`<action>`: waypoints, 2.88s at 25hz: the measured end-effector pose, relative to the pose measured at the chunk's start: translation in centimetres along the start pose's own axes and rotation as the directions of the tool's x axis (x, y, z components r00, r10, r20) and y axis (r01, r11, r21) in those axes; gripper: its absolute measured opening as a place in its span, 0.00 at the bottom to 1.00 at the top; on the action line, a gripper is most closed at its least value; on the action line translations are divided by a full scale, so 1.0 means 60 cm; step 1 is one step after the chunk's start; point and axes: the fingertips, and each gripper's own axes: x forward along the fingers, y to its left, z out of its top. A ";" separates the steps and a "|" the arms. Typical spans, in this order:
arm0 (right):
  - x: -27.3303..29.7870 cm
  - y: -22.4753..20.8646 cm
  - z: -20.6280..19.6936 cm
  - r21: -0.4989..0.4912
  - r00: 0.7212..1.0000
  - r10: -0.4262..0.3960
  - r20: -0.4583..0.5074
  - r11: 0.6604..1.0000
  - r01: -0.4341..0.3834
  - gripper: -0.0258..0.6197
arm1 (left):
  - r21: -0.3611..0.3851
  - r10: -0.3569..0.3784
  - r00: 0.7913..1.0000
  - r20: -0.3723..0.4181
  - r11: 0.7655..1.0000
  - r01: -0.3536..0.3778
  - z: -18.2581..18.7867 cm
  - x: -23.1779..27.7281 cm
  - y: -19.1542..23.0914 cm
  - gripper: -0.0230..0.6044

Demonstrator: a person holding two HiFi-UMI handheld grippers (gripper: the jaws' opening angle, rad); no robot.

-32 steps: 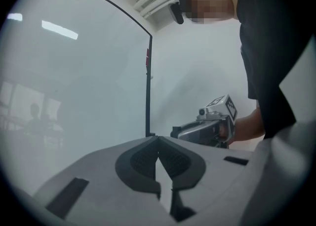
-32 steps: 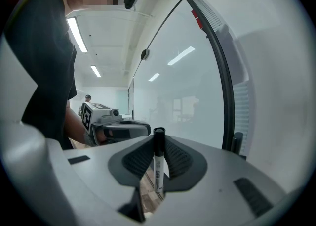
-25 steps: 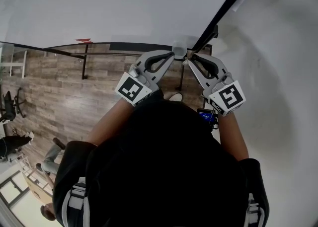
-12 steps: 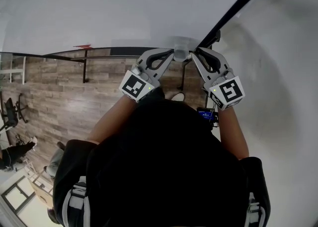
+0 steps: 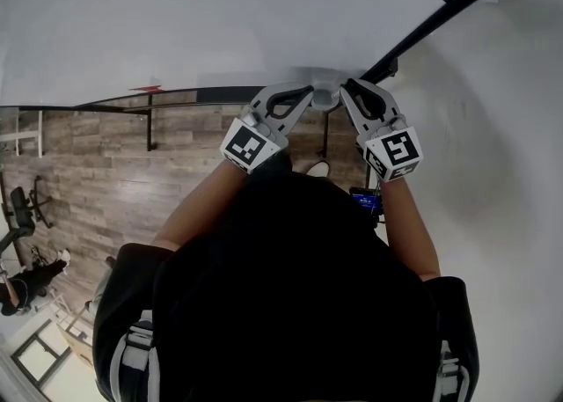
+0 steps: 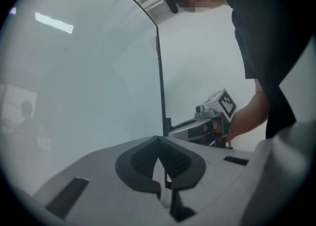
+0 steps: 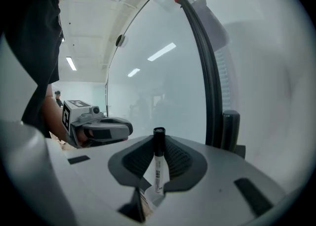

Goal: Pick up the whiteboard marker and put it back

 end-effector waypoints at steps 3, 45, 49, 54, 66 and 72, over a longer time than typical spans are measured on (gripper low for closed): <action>0.016 -0.004 -0.023 0.001 1.000 -0.018 -0.019 1.000 0.018 0.13 | 0.002 -0.012 1.000 -0.005 1.000 0.012 -0.011 0.004 0.007 0.04; 0.119 -0.015 -0.267 0.169 0.941 0.029 -0.337 0.985 0.030 0.21 | -0.085 0.000 0.998 -0.057 0.996 -0.005 -0.063 -0.025 0.043 0.04; 0.111 -0.014 -0.262 0.174 0.943 0.033 -0.332 0.984 0.027 0.22 | -0.081 0.004 0.998 -0.061 0.997 -0.009 -0.062 -0.027 0.044 0.04; 0.092 -0.014 -0.249 0.188 0.951 0.038 -0.308 0.982 0.022 0.22 | -0.085 0.019 0.998 -0.064 0.996 -0.024 -0.060 -0.026 0.046 0.04; 0.039 0.001 -0.121 0.184 0.990 0.053 -0.131 0.983 -0.028 0.18 | -0.074 0.059 0.995 -0.083 0.995 -0.065 -0.044 -0.022 0.036 0.04; 0.006 0.012 -0.040 0.127 0.998 0.064 -0.029 0.990 -0.060 0.15 | -0.062 0.082 0.995 -0.048 0.994 -0.085 -0.006 -0.018 0.032 0.04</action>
